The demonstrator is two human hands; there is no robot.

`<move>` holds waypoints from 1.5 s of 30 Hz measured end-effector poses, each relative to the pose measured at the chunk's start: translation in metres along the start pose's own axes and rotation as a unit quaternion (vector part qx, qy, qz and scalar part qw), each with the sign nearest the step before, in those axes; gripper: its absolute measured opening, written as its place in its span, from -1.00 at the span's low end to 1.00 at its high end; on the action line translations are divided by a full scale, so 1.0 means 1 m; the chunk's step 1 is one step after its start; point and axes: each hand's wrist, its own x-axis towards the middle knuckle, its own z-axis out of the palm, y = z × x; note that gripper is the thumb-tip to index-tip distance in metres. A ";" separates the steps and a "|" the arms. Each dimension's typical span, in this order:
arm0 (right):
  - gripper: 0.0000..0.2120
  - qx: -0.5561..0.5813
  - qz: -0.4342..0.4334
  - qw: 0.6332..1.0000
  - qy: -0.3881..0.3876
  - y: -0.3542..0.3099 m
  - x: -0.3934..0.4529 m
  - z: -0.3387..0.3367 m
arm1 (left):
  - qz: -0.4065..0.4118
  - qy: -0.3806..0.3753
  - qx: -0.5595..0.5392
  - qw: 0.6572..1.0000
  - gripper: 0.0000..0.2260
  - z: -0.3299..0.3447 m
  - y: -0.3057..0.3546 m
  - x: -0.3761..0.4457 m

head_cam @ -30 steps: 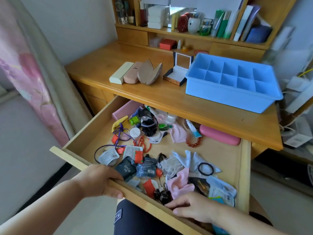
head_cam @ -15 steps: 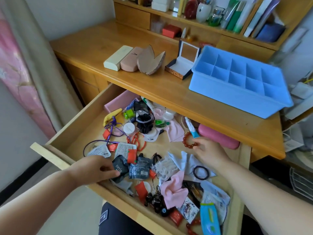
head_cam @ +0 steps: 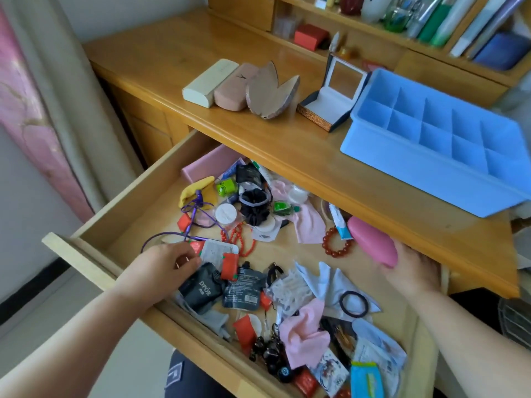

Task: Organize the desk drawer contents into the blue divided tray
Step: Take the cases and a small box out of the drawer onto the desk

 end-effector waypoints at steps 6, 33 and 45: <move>-0.24 0.128 -0.163 0.972 -0.114 -0.035 -0.037 0.011 | -0.009 0.040 -0.034 0.999 -0.92 -0.010 0.009 0.021; -0.37 0.318 -0.037 0.947 -0.019 -0.106 0.022 0.031 | -0.192 0.132 -0.211 0.949 -0.77 -0.060 -0.020 0.088; -0.50 0.339 -0.092 0.936 -0.011 -0.160 0.051 0.017 | -0.178 0.229 -0.201 0.936 -0.60 -0.036 -0.034 0.081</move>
